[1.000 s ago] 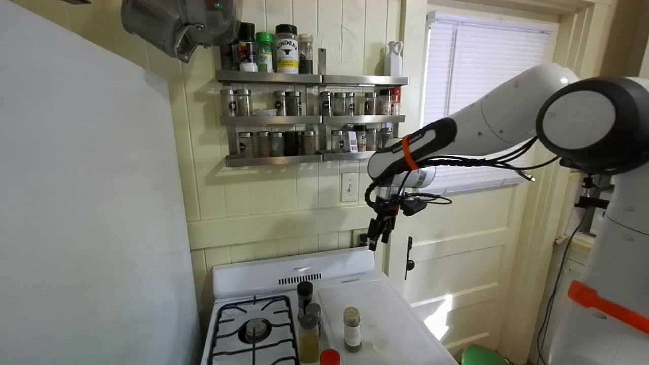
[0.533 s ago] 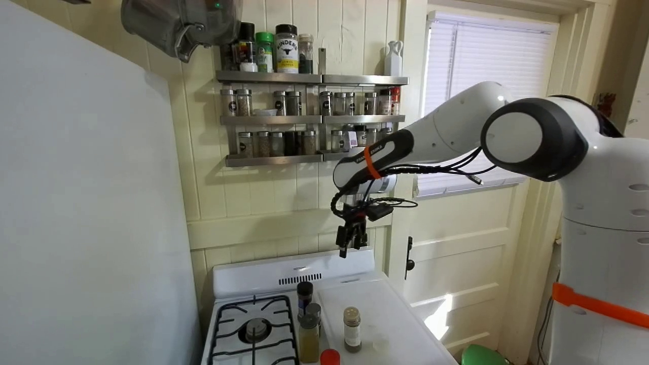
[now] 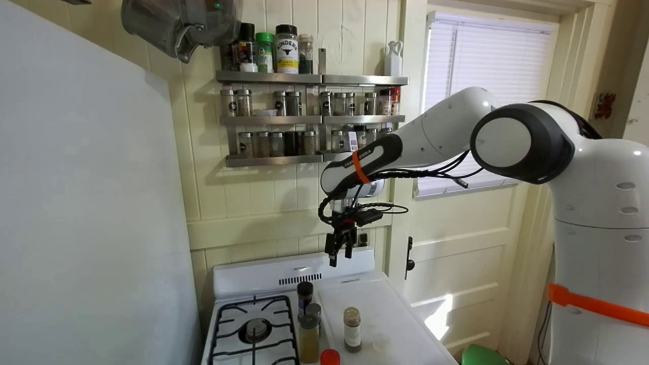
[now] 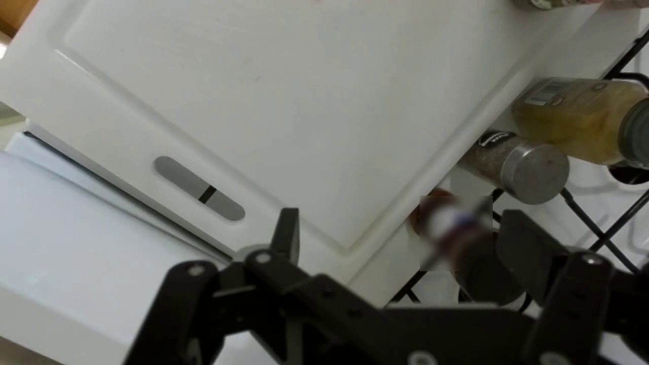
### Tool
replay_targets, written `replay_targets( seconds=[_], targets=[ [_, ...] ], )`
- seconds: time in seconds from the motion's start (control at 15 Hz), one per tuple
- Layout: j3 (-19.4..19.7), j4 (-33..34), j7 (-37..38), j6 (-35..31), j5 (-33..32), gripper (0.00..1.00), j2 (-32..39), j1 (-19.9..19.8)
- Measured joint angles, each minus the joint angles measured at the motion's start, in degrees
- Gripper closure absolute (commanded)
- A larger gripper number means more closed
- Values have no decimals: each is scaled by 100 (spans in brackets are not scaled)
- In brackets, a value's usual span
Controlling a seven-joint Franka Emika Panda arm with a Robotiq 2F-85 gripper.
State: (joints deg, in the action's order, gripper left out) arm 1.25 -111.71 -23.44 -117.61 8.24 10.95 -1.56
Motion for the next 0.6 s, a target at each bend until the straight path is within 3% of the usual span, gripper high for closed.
replay_targets(
  seconds=[0.6],
  targets=[
    [-256, 199, -227, -40, 99, 0, 218, -40]
  ],
)
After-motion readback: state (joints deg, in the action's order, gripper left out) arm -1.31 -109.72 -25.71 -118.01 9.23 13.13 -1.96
